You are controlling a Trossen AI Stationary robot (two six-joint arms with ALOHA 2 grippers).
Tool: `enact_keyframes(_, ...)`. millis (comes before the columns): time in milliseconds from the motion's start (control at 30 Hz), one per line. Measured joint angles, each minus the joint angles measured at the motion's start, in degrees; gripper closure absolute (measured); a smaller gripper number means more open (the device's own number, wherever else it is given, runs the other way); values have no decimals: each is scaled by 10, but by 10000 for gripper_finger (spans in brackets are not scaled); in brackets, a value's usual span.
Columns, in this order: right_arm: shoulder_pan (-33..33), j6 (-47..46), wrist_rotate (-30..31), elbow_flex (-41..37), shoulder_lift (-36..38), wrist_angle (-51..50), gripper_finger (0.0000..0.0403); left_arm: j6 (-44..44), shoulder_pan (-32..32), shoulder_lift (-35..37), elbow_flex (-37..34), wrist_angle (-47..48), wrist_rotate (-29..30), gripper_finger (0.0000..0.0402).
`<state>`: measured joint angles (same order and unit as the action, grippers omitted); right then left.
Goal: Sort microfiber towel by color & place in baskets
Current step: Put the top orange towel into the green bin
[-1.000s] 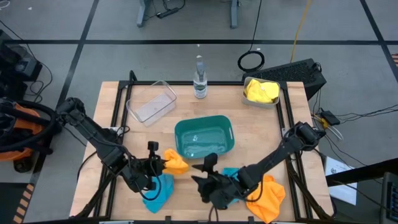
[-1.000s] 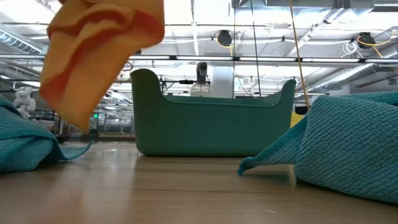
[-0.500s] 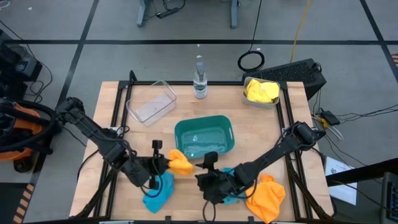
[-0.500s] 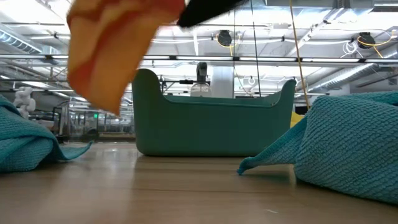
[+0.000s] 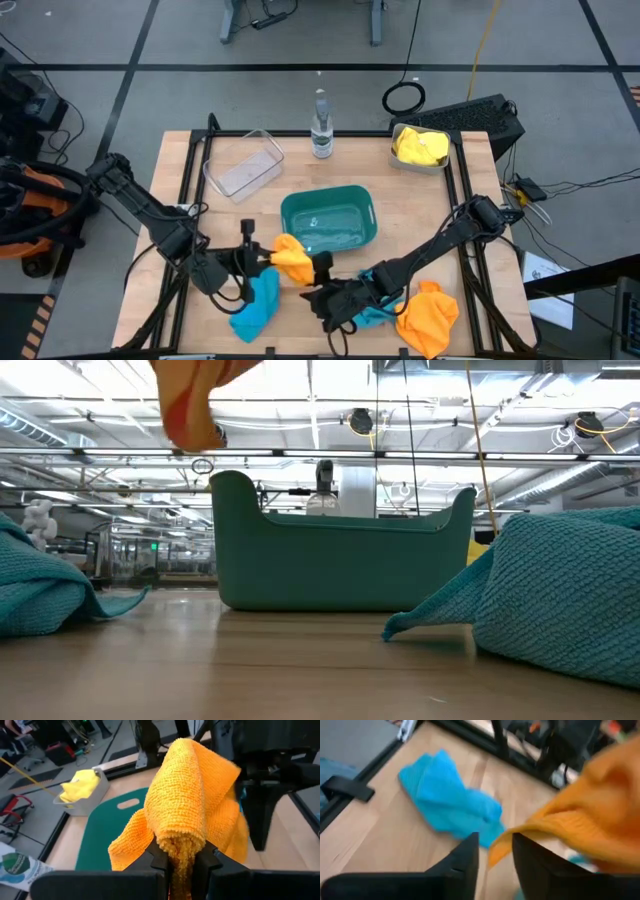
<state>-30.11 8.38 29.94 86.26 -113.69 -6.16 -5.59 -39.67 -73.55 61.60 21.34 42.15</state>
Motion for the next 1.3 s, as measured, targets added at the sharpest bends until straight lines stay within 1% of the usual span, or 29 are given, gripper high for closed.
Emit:
enact_keyframes(133, 0, 55, 2, 0, 0, 44, 342, 2, 1, -3, 0, -15, 0, 364)
enact_keyframes(267, 0, 76, 9, 0, 0, 51, 378, 1, 4, -3, -5, -16, 4, 364)
enact_keyframes(367, 0, 67, 44, 0, 0, 40, 395, 1, 3, -3, -11, -15, 25, 364)
enact_keyframes(467, -2, 41, 88, 0, 0, -7, 398, 6, 3, -1, -11, -16, 36, 364)
enact_keyframes(533, -3, 0, 111, 0, 0, -40, 388, 15, 3, 4, -11, -19, 38, 364)
enact_keyframes(600, -4, -67, 121, 0, 0, -67, 368, 21, 3, 9, -11, -32, 44, 364)
enact_keyframes(667, -3, -128, 120, 0, 0, -90, 340, 30, 3, 14, -11, -35, 47, 364)
enact_keyframes(767, 0, -182, 120, 0, 0, -115, 288, 32, 3, 17, -11, -41, 49, 364)
enact_keyframes(833, 4, -198, 118, -1, 0, -118, 252, 33, 3, 17, -11, -45, 52, 364)
enact_keyframes(933, 5, -194, 115, -6, -1, -119, 207, 34, 3, 17, -11, -45, 59, 364)
enact_keyframes(1033, 5, -176, 107, -6, -1, -102, 178, 34, 3, 17, -11, -46, 74, 364)
enact_keyframes(1100, 4, -156, 102, -6, -1, -76, 173, 32, 3, 17, -11, -46, 78, 364)
enact_keyframes(1167, 4, -133, 102, -6, -1, -49, 185, 30, 3, 17, -11, -46, 80, 364)
enact_keyframes(1233, 4, -116, 104, -6, -1, -24, 215, 26, 3, 17, -11, -46, 80, 364)
enact_keyframes(1300, 5, -107, 105, -6, -1, -6, 260, 18, 3, 16, -11, -46, 86, 364)
